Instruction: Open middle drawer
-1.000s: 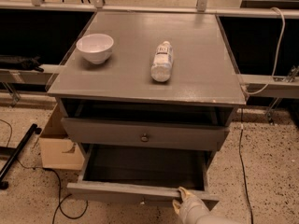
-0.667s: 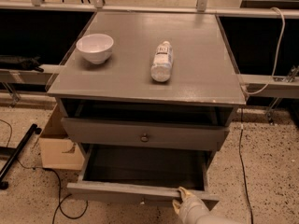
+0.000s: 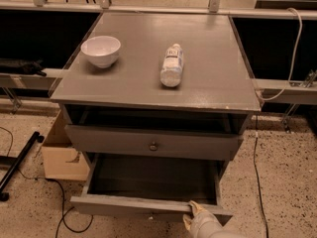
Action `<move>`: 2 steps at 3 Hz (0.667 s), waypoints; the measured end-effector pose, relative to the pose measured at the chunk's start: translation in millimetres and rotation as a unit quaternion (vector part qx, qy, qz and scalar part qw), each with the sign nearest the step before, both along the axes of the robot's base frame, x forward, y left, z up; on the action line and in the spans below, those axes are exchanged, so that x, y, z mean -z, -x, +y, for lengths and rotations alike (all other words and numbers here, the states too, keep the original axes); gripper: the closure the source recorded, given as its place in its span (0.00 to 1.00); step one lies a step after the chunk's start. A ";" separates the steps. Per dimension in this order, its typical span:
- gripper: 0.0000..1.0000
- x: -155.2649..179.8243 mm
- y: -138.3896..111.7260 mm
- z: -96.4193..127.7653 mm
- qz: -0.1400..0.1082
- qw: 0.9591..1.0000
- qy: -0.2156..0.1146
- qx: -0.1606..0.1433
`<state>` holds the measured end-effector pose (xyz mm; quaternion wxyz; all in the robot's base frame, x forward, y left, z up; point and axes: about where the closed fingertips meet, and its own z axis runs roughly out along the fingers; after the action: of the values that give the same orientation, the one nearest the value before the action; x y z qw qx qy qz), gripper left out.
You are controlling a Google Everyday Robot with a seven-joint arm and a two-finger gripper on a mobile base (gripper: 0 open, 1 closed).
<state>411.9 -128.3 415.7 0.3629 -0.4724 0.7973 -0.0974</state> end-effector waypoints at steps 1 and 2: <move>1.00 -3.7 5.4 2.8 -0.006 1.000 -0.002 0.003; 1.00 -3.7 5.4 2.8 -0.006 1.000 -0.002 0.003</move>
Offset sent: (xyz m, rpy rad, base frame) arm -0.2424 -0.0531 -0.0354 0.0131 0.0813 -0.1179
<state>406.5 -125.6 419.4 0.3681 -0.4686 0.7968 -0.0999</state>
